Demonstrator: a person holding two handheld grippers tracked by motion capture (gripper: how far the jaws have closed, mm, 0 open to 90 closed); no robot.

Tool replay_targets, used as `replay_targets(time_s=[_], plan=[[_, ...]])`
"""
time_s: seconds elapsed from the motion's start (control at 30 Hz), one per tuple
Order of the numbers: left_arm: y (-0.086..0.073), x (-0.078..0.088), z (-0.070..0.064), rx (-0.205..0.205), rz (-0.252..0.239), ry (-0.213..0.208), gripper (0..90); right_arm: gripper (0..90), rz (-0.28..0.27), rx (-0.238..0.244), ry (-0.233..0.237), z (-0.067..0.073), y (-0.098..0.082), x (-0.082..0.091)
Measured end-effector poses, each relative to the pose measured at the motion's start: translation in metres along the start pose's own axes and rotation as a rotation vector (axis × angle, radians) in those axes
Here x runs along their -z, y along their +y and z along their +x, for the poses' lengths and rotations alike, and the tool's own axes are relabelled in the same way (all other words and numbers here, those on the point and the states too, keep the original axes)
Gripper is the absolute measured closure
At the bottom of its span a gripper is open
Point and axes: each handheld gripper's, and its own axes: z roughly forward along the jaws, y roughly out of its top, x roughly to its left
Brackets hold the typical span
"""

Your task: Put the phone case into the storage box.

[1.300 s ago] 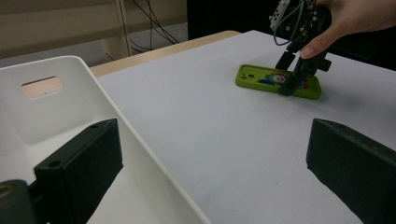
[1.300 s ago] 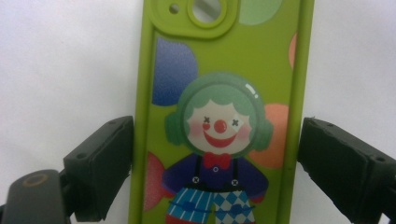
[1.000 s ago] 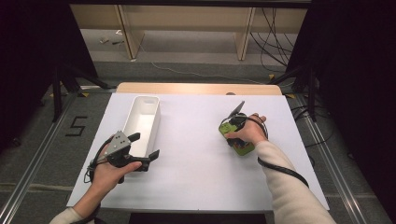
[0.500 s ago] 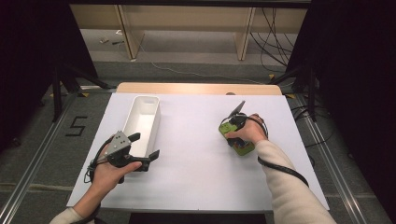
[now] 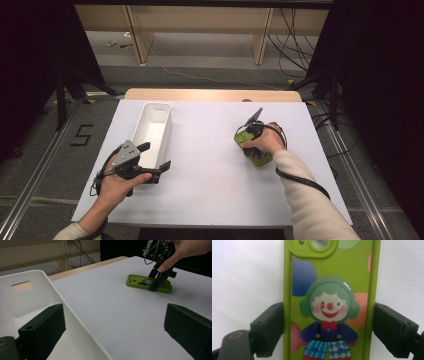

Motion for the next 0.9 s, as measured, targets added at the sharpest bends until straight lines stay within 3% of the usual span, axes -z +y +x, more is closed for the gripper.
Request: replay_targets(time_s=[0.9], plan=[[0.0000,0.0000,0.0001,0.001,-0.001,0.001,3.1,16.9,-0.028,-0.042,0.037,-0.0005,-0.0003,0.0082]])
